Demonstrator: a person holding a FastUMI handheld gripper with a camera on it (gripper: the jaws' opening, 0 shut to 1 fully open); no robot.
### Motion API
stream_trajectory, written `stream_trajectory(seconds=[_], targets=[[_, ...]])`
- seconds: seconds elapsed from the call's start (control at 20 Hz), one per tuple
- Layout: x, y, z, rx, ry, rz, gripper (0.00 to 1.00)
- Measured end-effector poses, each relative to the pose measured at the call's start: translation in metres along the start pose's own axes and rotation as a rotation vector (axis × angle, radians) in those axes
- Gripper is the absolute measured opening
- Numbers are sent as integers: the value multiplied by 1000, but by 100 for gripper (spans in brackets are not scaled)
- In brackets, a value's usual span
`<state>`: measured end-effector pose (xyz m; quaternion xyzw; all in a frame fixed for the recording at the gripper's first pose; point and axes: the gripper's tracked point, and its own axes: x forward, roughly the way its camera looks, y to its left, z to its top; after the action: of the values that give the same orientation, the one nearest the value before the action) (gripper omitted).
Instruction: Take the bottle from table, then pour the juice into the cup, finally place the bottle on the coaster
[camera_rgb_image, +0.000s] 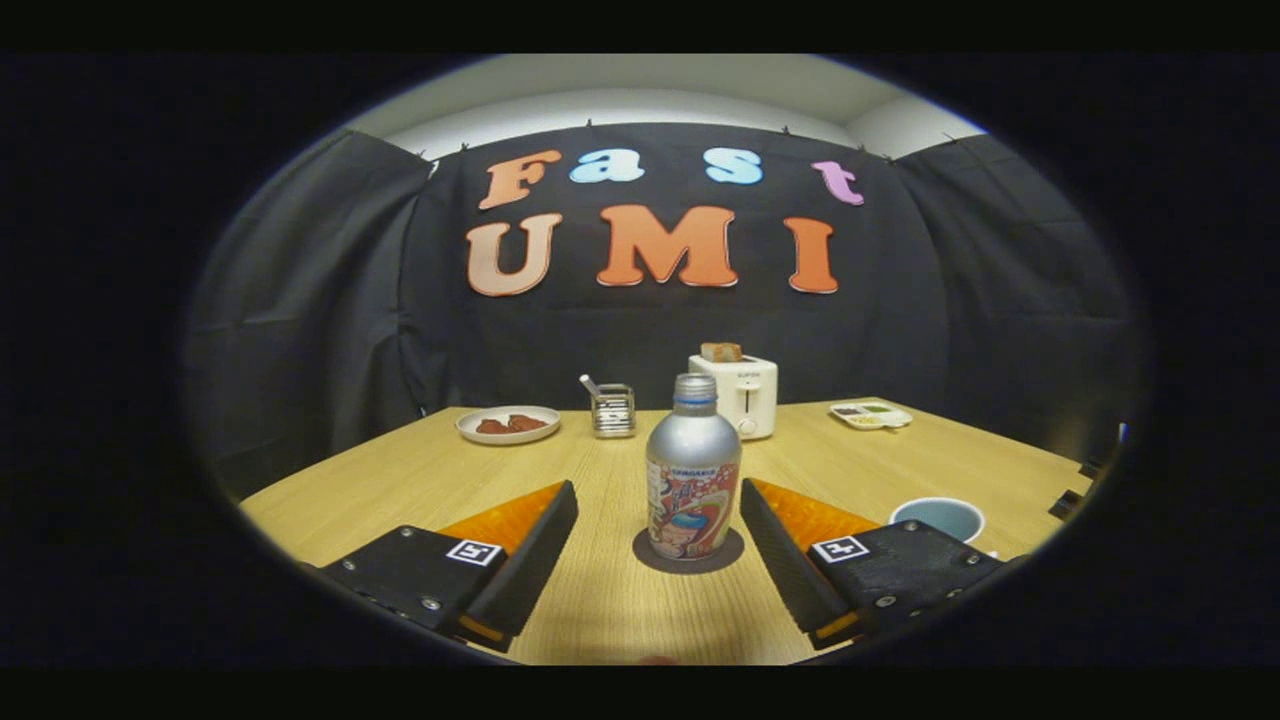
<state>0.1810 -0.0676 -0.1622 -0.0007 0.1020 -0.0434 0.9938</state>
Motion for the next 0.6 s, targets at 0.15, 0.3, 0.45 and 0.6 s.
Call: stream_trajectory(seconds=[0.15,0.3,0.45,0.6], targets=[[-20,0,33,0,-45,-26,97],[-42,6,66,-5,-97,-35,97],[-63,16,99,28,-156,-13,97],[-87,27,121,89,-184,40,97]])
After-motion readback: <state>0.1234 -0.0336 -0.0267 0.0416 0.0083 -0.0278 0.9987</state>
